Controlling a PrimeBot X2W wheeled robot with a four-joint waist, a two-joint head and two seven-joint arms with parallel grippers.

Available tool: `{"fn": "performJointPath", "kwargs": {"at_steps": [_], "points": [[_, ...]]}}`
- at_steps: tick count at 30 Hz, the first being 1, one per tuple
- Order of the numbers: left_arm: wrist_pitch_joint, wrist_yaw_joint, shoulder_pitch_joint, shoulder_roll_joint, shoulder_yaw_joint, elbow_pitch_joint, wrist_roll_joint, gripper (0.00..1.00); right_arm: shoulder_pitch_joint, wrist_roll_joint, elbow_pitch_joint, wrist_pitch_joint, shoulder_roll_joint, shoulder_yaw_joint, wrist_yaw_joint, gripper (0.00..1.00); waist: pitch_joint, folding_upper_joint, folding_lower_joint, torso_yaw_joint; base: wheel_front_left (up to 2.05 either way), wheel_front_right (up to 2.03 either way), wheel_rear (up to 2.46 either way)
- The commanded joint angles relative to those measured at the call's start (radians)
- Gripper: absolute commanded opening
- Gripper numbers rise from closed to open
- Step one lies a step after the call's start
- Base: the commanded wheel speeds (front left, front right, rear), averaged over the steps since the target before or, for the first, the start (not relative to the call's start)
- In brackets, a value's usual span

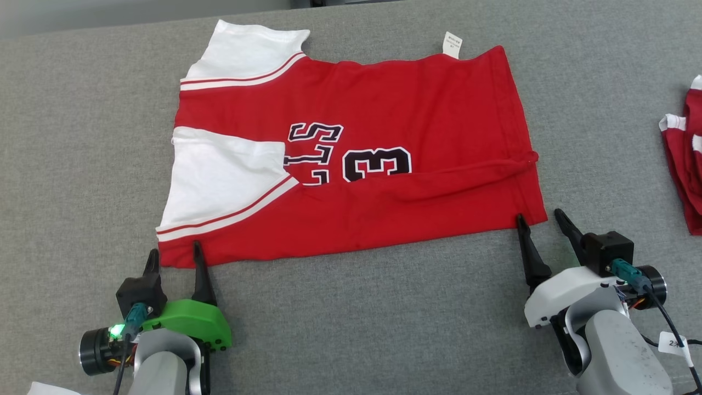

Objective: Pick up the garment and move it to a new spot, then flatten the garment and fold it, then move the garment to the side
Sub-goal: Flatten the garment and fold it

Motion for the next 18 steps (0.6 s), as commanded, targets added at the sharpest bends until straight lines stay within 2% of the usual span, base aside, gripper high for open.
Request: {"fn": "performJointPath", "kwargs": {"at_steps": [1, 12, 18], "points": [[0.002, -0.004, -0.011, 0.005, 0.001, 0.015, 0.013, 1.00, -0.008, -0.004, 0.008, -0.004, -0.004, -0.003, -0.001, 1.00, 0.001, 0.0000, 0.0000, -0.001, 0.00, 0.00, 0.00], [0.006, -0.023, -0.036, 0.004, 0.002, 0.089, 0.021, 1.00, -0.054, 0.014, 0.029, -0.004, -0.004, -0.013, -0.001, 1.00, 0.011, 0.0000, 0.0000, -0.002, 0.00, 0.00, 0.00], [0.014, -0.040, -0.053, 0.004, -0.001, 0.187, 0.006, 1.00, -0.069, -0.009, 0.089, -0.002, -0.003, 0.002, -0.001, 1.00, 0.013, 0.0000, 0.0000, -0.003, 0.00, 0.00, 0.00]]}}
